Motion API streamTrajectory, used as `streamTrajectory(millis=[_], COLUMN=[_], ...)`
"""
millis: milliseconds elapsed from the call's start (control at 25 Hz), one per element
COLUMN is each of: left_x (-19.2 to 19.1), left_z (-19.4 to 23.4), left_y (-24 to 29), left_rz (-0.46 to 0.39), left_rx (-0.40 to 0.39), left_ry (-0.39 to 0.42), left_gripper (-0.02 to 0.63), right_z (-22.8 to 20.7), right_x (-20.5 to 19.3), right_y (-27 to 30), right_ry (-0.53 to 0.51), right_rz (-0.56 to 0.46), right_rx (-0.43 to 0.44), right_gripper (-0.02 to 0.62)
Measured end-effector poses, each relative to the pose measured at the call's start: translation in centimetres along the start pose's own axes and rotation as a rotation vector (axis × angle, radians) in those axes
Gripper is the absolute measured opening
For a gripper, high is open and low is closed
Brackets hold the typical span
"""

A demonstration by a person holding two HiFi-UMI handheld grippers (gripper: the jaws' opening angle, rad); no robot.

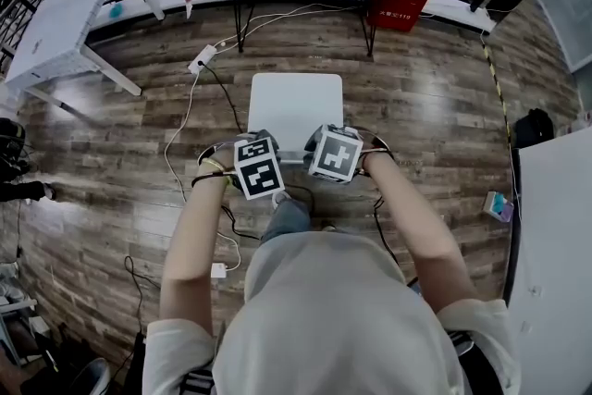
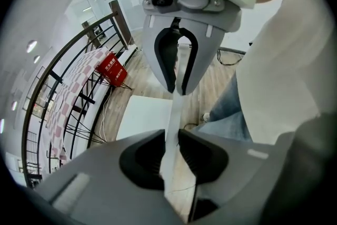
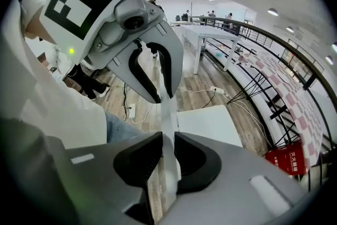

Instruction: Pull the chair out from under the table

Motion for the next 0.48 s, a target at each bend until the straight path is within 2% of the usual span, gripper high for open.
streamTrajectory(millis=[80, 120, 280, 480], left_x=[0.1, 0.1, 0.3, 0.6], left_z=[0.1, 0.2, 1.0, 1.9], left_y=[-0.5, -0.9, -2.3, -2.0], left_rz=[-0.019, -0.041, -0.130, -0.197], left_rx=[0.001, 0.004, 0.041, 0.106], left_ry=[-0.031, -0.054, -0.144, -0.258], left_gripper=[0.068, 0.014, 0.011, 0.011], right_z=[-0.3, -0.5, -1.1, -2.0], right_x=[-0.2, -0.3, -1.3, -2.0], right_y=[-0.6, -0.9, -2.0, -2.1], right_ry=[0.011, 0.021, 0.099, 0.202], right_rz=[-0.031, -0.050, -0.076, -0.139], right_rx=[-0.027, -0.041, -0.064, -0.128], right_gripper=[0.044, -0.002, -0.002, -0.002])
Point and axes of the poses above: the fingertips, and each gripper's own axes: y forward along the fingers, z to its left, x out of its top, the point moved 8 cm from there along -y, backward along the fingers, and after that the axes turned 14 degrees about z, right-handed, at the moved point
